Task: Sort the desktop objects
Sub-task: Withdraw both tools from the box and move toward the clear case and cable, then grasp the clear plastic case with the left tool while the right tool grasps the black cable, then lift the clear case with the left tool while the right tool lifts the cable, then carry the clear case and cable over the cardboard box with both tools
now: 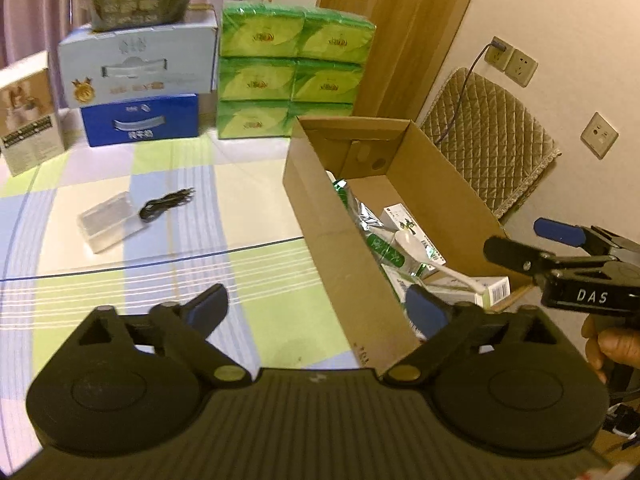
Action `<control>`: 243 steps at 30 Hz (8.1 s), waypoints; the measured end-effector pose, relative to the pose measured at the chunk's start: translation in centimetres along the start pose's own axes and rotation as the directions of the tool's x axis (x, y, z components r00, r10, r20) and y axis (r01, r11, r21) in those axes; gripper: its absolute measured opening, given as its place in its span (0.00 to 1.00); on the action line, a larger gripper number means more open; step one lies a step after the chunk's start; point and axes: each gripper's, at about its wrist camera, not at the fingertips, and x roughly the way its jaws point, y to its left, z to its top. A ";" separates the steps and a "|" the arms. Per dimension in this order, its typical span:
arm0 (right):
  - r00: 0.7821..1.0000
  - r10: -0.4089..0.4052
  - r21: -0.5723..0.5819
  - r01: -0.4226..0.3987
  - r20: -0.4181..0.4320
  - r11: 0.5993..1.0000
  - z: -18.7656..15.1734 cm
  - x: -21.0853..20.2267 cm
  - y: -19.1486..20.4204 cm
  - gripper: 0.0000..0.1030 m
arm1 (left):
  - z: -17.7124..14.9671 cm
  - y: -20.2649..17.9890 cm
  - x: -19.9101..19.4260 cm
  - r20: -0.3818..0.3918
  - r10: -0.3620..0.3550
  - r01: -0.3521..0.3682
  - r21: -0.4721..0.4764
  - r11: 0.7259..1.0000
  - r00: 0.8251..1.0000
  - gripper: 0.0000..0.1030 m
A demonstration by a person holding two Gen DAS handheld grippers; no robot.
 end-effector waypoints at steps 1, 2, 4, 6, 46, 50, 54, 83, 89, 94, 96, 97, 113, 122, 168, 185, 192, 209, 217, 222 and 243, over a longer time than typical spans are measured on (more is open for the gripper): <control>1.000 0.006 -0.005 -0.007 -0.012 1.000 -0.1 -0.1 0.5 0.98 | -0.3 0.1 -0.5 0.004 0.004 -0.004 0.009 1.000 1.000 0.96; 1.000 0.013 -0.011 -0.013 -0.025 1.000 -0.3 -0.3 0.9 0.98 | -0.5 0.3 -1.0 0.006 0.011 -0.011 0.020 1.000 1.000 0.97; 0.999 0.025 -0.026 -0.026 -0.046 0.999 -0.7 -0.5 1.9 0.98 | -1.1 0.8 -2.1 0.012 0.025 -0.025 0.043 0.999 1.000 0.98; 0.998 0.031 -0.042 -0.033 -0.058 0.999 -1.0 -0.7 2.8 0.98 | -1.8 1.4 -3.2 0.027 0.051 -0.053 0.072 0.996 0.998 0.98; 0.969 0.190 -0.511 -0.245 -0.159 0.824 -3.4 5.0 19.8 0.98 | -6.9 14.2 -8.0 0.008 0.156 -0.150 0.321 0.935 0.988 0.99; 0.967 0.183 -0.598 -0.253 -0.176 0.760 -3.3 6.7 20.7 0.98 | -6.0 14.3 -6.3 0.005 0.167 -0.154 0.411 0.898 0.986 0.99; 0.973 0.157 -0.703 -0.231 -0.170 0.672 -3.1 8.4 21.4 0.98 | -5.4 14.3 -4.1 0.008 0.190 -0.166 0.524 0.835 0.982 0.99; 0.958 0.080 -0.952 -0.282 -0.274 0.118 -2.2 21.3 21.0 0.98 | -1.1 18.0 7.3 -0.033 0.204 -0.082 0.843 0.531 0.978 0.99; 0.949 0.102 -0.949 -0.307 -0.299 0.074 -0.9 23.4 20.5 0.98 | -0.7 18.8 9.5 -0.040 0.193 -0.058 0.876 0.478 0.980 0.99; 0.943 0.102 -0.946 -0.322 -0.316 0.044 0.3 25.5 20.7 0.98 | 0.1 19.6 11.4 -0.052 0.184 -0.041 0.882 0.470 0.982 0.99; 0.938 0.104 -0.941 -0.336 -0.331 0.036 0.7 26.3 21.0 0.98 | 0.6 19.9 12.1 -0.065 0.166 -0.024 0.874 0.485 0.984 0.99; 0.934 0.107 -0.938 -0.345 -0.340 0.034 0.8 26.7 21.2 0.98 | 0.9 20.1 12.5 -0.067 0.163 -0.022 0.871 0.491 0.984 0.99; 0.898 0.091 -0.901 -0.434 -0.431 0.013 1.1 33.7 23.2 0.71 | 4.2 21.9 18.6 -0.165 0.124 0.073 0.839 0.539 0.978 0.77; 0.885 0.083 -0.885 -0.463 -0.459 0.046 1.4 36.2 23.5 0.62 | 4.2 23.5 20.0 -0.224 0.125 0.115 0.812 0.573 0.966 0.37; 0.704 0.258 -0.103 -0.427 -0.662 0.899 -7.0 18.5 19.5 0.10 | -10.9 17.0 3.3 -0.271 0.010 0.081 0.325 0.942 0.963 0.25; 0.924 0.196 -0.104 -0.241 -0.329 0.965 -15.6 8.1 18.1 0.15 | -18.5 12.3 1.3 -0.212 0.063 -0.021 0.195 0.981 0.975 0.26; 0.955 0.186 -0.091 -0.211 -0.230 0.973 -17.2 8.3 18.0 0.31 | -18.9 12.5 1.4 -0.126 0.080 -0.068 0.100 0.993 0.989 0.35; 0.972 0.186 -0.185 -0.211 -0.143 0.960 -18.9 8.1 20.0 0.28 | -19.9 11.9 2.0 -0.085 0.099 -0.084 0.163 0.983 0.991 0.35; 0.976 0.172 -0.229 -0.200 -0.136 0.953 -19.2 8.0 20.5 0.13 | -19.9 11.6 1.9 -0.080 0.118 -0.100 0.201 0.974 0.990 0.26; 0.977 0.167 -0.242 -0.195 -0.132 0.950 -19.3 8.1 20.6 0.13 | -20.0 11.4 1.7 -0.082 0.137 -0.119 0.190 0.974 0.987 0.25; 0.984 0.152 -0.160 -0.164 -0.089 0.973 -18.0 4.3 19.4 0.12 | -20.0 9.7 -1.7 -0.052 0.162 -0.156 0.104 0.982 0.985 0.25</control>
